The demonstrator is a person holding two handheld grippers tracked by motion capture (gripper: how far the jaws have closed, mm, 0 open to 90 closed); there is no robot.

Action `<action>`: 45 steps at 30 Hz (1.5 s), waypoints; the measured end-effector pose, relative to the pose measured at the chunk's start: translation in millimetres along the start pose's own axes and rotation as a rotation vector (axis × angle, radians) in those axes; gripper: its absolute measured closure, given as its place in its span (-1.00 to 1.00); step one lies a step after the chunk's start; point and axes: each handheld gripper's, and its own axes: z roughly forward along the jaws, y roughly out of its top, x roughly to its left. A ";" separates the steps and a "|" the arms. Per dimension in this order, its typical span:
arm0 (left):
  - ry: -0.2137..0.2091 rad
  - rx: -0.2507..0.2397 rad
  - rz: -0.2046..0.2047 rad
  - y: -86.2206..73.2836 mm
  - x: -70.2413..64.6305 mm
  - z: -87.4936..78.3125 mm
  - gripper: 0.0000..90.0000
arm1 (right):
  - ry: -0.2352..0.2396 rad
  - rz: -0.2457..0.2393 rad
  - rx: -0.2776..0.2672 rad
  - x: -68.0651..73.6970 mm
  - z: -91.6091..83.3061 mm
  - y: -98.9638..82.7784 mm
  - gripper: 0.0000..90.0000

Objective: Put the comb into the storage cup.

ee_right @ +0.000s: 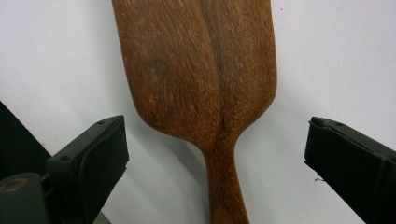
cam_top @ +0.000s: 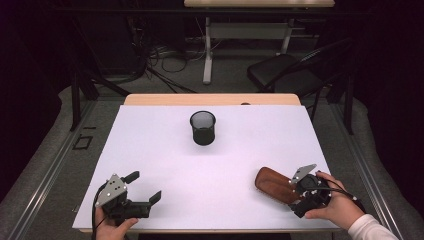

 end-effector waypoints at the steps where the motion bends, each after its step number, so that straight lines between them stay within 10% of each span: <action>1: 0.001 0.000 0.000 0.0 0.1 0.0 -0.99 | -0.006 -0.003 -0.002 -0.6 0.7 -0.2 -0.87; 23: 0.000 0.000 0.001 -0.5 0.0 0.2 -0.99 | 0.036 -0.122 0.062 -2.7 5.0 -0.7 -0.27; 45: -0.002 0.005 -0.002 -0.9 -0.1 1.5 -0.99 | 0.036 -0.125 0.126 -7.5 15.9 -5.9 0.12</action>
